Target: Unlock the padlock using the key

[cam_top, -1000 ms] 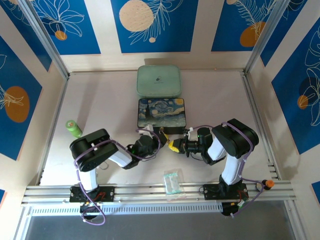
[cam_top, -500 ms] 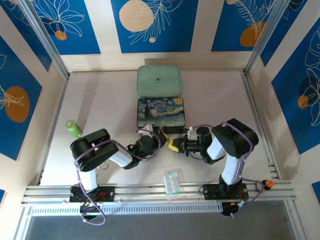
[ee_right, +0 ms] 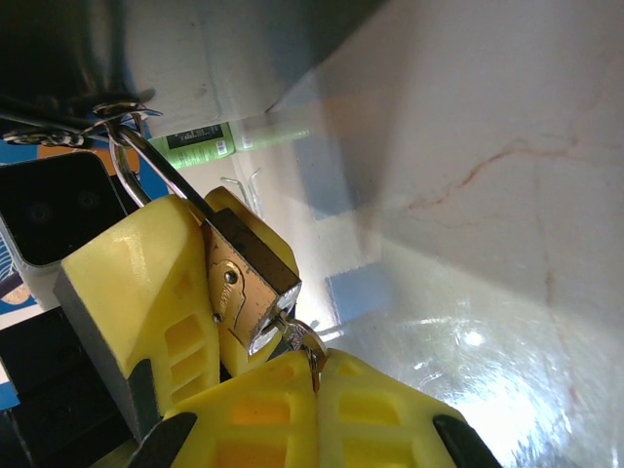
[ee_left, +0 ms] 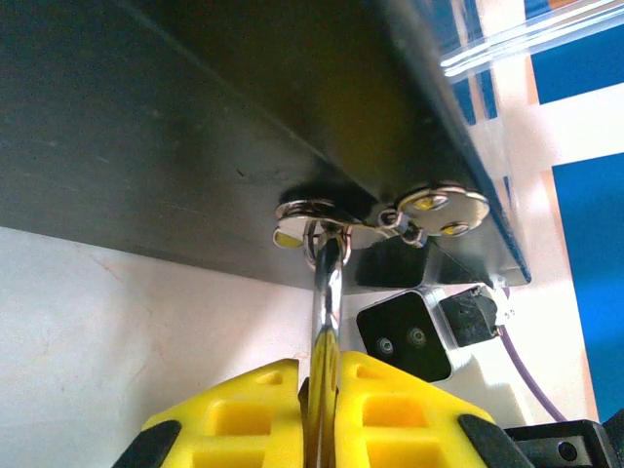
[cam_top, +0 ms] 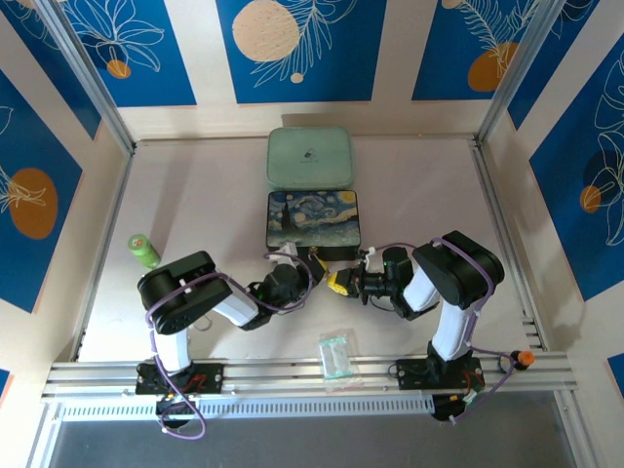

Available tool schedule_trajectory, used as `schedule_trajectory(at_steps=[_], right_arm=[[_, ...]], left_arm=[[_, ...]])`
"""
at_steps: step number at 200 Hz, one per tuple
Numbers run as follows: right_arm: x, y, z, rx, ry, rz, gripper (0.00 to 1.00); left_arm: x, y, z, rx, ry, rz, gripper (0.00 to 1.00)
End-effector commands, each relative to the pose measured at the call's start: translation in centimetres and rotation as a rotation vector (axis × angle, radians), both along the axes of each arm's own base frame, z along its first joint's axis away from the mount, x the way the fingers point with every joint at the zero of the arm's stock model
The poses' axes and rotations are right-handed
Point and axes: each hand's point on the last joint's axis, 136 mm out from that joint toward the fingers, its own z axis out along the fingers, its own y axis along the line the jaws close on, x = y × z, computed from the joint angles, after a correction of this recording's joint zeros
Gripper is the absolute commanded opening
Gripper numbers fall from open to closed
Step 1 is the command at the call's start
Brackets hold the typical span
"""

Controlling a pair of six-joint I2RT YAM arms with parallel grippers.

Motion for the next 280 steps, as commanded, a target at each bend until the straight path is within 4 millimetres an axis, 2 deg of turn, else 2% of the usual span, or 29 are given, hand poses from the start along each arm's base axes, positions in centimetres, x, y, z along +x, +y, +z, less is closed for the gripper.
schedule_trajectory(at_steps=[1, 111, 128, 189, 216, 253, 280], right_arm=[[2.6, 0.7, 1.9, 0.010, -0.119, -0.044, 0.00], [2.2, 0.7, 1.7, 0.002, -0.112, -0.032, 0.00], [2.1, 0.6, 1.5, -0.002, -0.109, -0.029, 0.02], [0.3, -0.7, -0.9, -0.072, -0.065, -0.047, 0.09], [-0.2, -1.0, -1.3, -0.084, -0.063, -0.046, 0.15], [-0.5, -1.2, -1.5, -0.096, -0.071, -0.046, 0.34], [-0.7, -1.5, -1.8, -0.117, -0.073, -0.046, 0.39]], left_arm=[[-3.2, -3.8, 2.3, -0.105, -0.008, -0.174, 0.00], [-3.1, -3.5, 2.2, -0.091, -0.005, -0.163, 0.00], [-3.0, -3.4, 2.1, -0.086, 0.000, -0.154, 0.00], [-2.4, -2.3, 0.7, -0.044, 0.043, -0.096, 0.00], [-2.2, -1.9, 0.5, -0.037, 0.044, -0.082, 0.00], [-1.9, -1.3, 0.5, -0.023, 0.044, -0.066, 0.00], [-1.8, -1.0, 0.4, -0.017, 0.045, -0.059, 0.00]])
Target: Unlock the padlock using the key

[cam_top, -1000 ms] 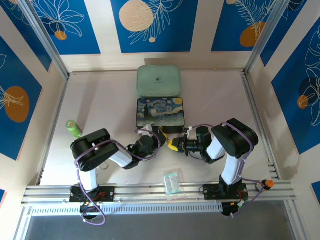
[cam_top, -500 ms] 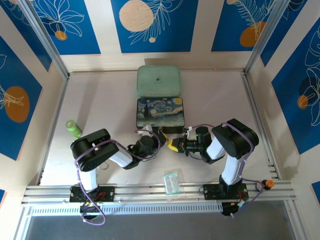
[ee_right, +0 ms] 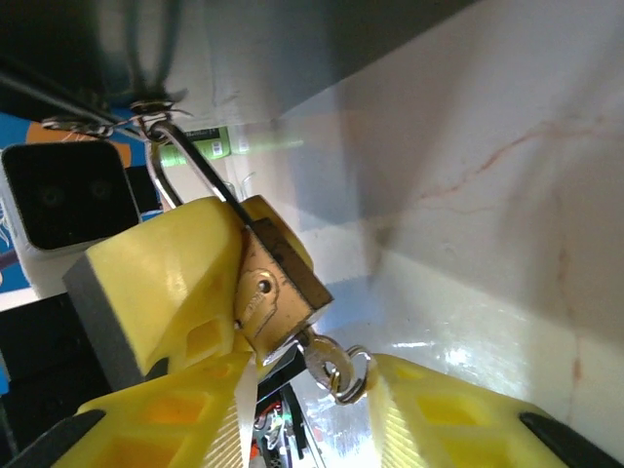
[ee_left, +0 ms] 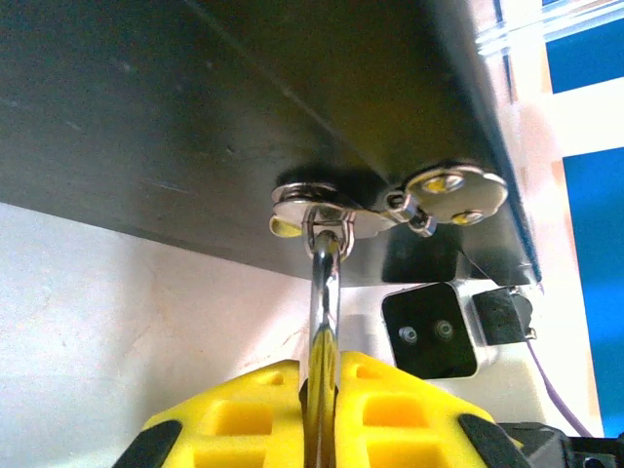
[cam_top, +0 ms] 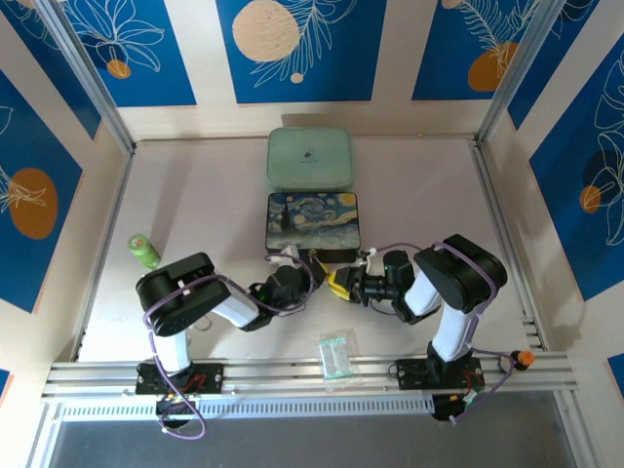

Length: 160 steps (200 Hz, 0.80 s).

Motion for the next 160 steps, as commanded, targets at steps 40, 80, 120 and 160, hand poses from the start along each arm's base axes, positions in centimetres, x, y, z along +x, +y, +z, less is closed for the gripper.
schedule_trajectory(at_steps=[40, 80, 120, 160], right_arm=[[-0.9, -1.7, -2.1, -0.121, 0.015, -0.047, 0.40], [-1.2, -2.4, -2.1, -0.199, -0.012, -0.038, 0.41], [-1.2, -3.7, -1.7, -0.384, -0.100, -0.031, 0.42], [-0.9, -6.5, -0.1, -0.614, -0.266, -0.066, 0.58]], left_arm=[[-1.0, -0.6, 0.7, -0.018, 0.010, -0.047, 0.00], [-0.8, -0.4, 0.7, -0.015, 0.010, -0.041, 0.00], [-0.7, -0.4, 0.9, -0.011, 0.006, -0.040, 0.00], [-0.8, -0.1, 0.9, 0.000, 0.005, -0.037, 0.00]])
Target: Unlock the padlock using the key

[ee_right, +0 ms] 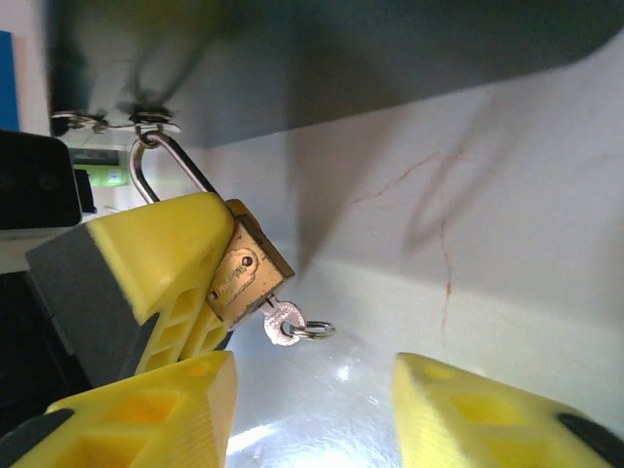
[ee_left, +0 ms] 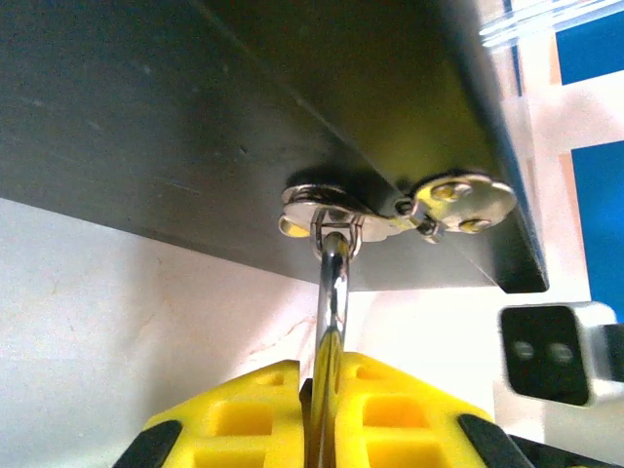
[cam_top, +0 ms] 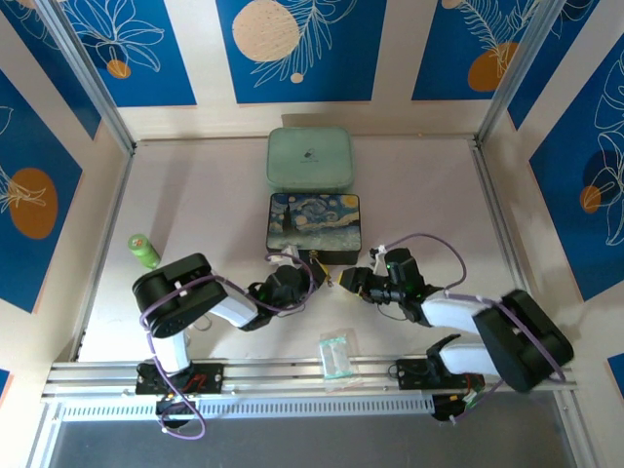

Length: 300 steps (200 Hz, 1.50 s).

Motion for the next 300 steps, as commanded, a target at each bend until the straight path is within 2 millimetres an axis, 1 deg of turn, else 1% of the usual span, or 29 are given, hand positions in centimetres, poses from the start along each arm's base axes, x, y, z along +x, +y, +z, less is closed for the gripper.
schedule_trajectory(at_steps=[1, 5, 14, 27, 36, 45, 60, 82, 94, 126, 151, 172, 188, 199, 218, 244, 259, 276, 282, 293, 300], right_arm=[[-0.5, -3.1, -1.5, -0.243, -0.044, -0.024, 0.59], [-0.4, -3.4, -1.4, -0.261, -0.061, -0.028, 0.62], [-0.1, -4.1, -1.0, -0.302, -0.099, -0.037, 0.62], [0.0, -4.1, -0.2, -0.328, -0.169, 0.003, 0.58], [0.0, -3.6, 0.4, -0.317, -0.215, 0.036, 0.53], [0.0, -3.1, 1.0, -0.321, -0.256, 0.067, 0.46], [0.2, -2.5, 1.4, -0.396, -0.335, 0.112, 0.42], [0.4, -1.2, 1.8, -0.502, -0.468, 0.170, 0.41], [0.5, -0.4, 2.0, -0.550, -0.522, 0.209, 0.44], [0.1, 2.0, 1.5, -0.628, -0.624, 0.343, 0.43], [-0.3, 3.4, 0.6, -0.676, -0.662, 0.422, 0.42], [-0.1, 3.9, 0.2, -0.670, -0.669, 0.420, 0.39], [-0.2, 4.2, -0.2, -0.654, -0.678, 0.426, 0.34], [-0.2, 4.4, -0.4, -0.657, -0.675, 0.439, 0.33], [-0.1, 4.4, -1.1, -0.706, -0.681, 0.456, 0.32], [-0.3, 5.1, -1.3, -0.734, -0.696, 0.490, 0.33], [-0.4, 4.9, -1.4, -0.732, -0.680, 0.478, 0.35], [-0.2, 4.6, -1.4, -0.740, -0.685, 0.455, 0.34], [0.1, 4.5, -1.4, -0.756, -0.690, 0.443, 0.32], [0.6, 4.4, -1.4, -0.787, -0.698, 0.440, 0.22], [0.8, 4.6, -1.3, -0.798, -0.706, 0.448, 0.18]], left_arm=[[-0.5, -0.2, 1.0, -0.017, -0.009, -0.027, 0.00], [-0.5, -0.2, 1.0, -0.016, -0.009, -0.027, 0.00], [-0.5, -0.2, 1.0, -0.016, -0.009, -0.027, 0.00], [-0.5, -0.3, 1.0, -0.017, -0.005, -0.033, 0.00], [-0.5, -0.4, 1.1, -0.019, -0.003, -0.038, 0.00], [-0.6, -0.6, 1.1, -0.019, 0.002, -0.044, 0.00], [-0.7, -0.7, 1.1, -0.018, 0.010, -0.051, 0.00], [-0.8, -0.7, 1.0, -0.018, 0.020, -0.052, 0.00], [-0.8, -0.6, 1.0, -0.022, 0.024, -0.051, 0.00], [-0.9, -0.8, 1.3, -0.024, 0.029, -0.059, 0.00], [-0.9, -0.9, 1.6, -0.025, 0.029, -0.066, 0.00], [-0.9, -0.8, 1.7, -0.023, 0.029, -0.065, 0.00], [-0.9, -0.9, 1.7, -0.024, 0.029, -0.067, 0.00], [-0.9, -0.9, 1.6, -0.024, 0.032, -0.069, 0.00], [-0.9, -1.1, 1.8, -0.029, 0.032, -0.072, 0.00], [-1.0, -1.0, 1.7, -0.026, 0.035, -0.074, 0.00], [-1.0, -0.9, 1.7, -0.030, 0.035, -0.070, 0.00], [-1.0, -1.0, 1.8, -0.029, 0.035, -0.075, 0.00], [-1.0, -1.0, 1.9, -0.029, 0.035, -0.078, 0.00], [-1.1, -1.2, 1.9, -0.032, 0.036, -0.084, 0.00], [-1.1, -1.2, 1.9, -0.035, 0.037, -0.085, 0.00]])
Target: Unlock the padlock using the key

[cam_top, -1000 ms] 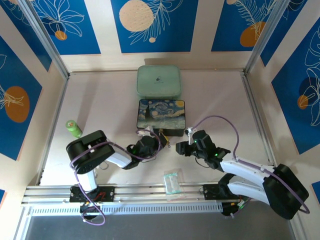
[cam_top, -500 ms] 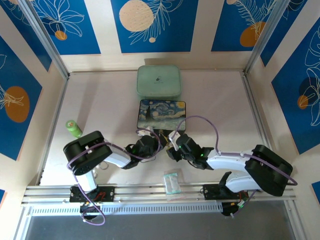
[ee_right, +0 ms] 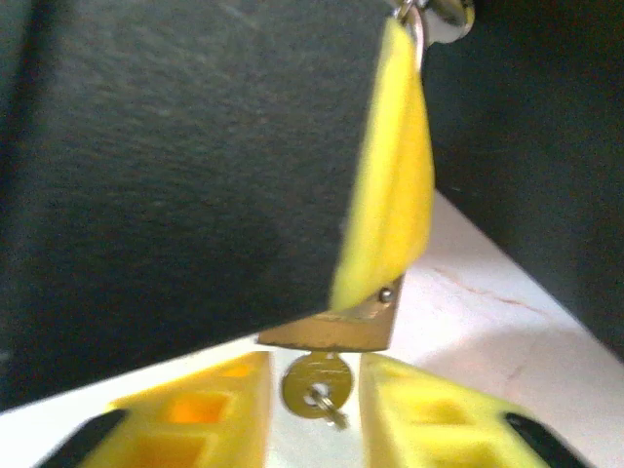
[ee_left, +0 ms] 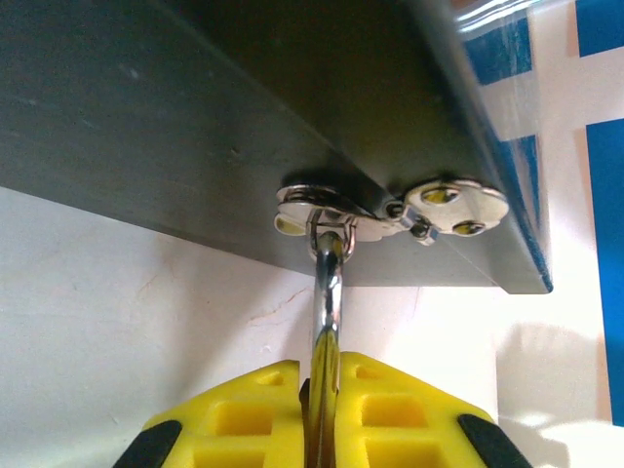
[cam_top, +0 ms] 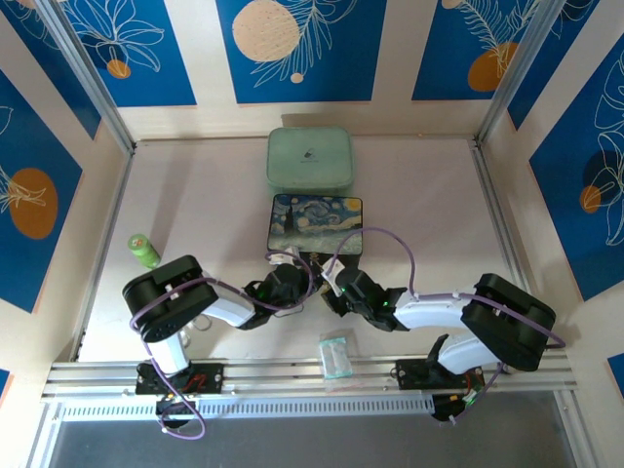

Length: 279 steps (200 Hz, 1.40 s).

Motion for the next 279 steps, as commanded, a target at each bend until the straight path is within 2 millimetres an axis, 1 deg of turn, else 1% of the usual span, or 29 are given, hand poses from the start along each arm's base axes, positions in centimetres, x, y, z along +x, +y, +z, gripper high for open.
schedule_trajectory(at_steps=[1, 40, 80, 103, 121, 156, 179, 210, 239, 279], right_arm=[[1.7, 0.7, 1.1, -0.019, -0.071, -0.022, 0.17], [2.3, 2.0, 1.9, 0.043, -0.056, 0.002, 0.15], [2.0, 2.4, 2.3, 0.194, 0.089, 0.038, 0.15], [2.4, 1.6, 2.3, 0.269, 0.193, 0.014, 0.15], [2.6, 0.9, 1.9, 0.292, 0.255, -0.013, 0.15], [3.2, -0.9, 1.1, 0.297, 0.305, -0.094, 0.17], [3.4, -1.8, 1.2, 0.348, 0.341, -0.133, 0.18], [3.6, -2.2, 1.5, 0.395, 0.375, -0.156, 0.23], [3.6, -2.4, 1.5, 0.418, 0.401, -0.173, 0.30], [3.8, -3.0, 1.3, 0.429, 0.415, -0.207, 0.33]], left_arm=[[-0.2, -1.1, 1.7, -0.055, 0.000, -0.038, 0.00], [-0.4, -0.9, 1.2, -0.047, 0.008, -0.036, 0.00], [-0.5, -0.7, 1.0, -0.053, 0.012, -0.036, 0.00], [-0.6, -0.7, 1.1, -0.057, 0.012, -0.037, 0.00], [-0.6, -0.8, 1.1, -0.060, 0.011, -0.039, 0.00], [-0.7, -0.7, 0.9, -0.061, 0.015, -0.037, 0.00], [-0.6, -0.4, 0.8, -0.059, 0.016, -0.031, 0.00], [-0.6, -0.5, 0.9, -0.061, 0.016, -0.033, 0.00], [-0.7, -0.5, 0.7, -0.058, 0.019, -0.034, 0.00], [-0.7, -0.4, 0.7, -0.064, 0.020, -0.032, 0.00]])
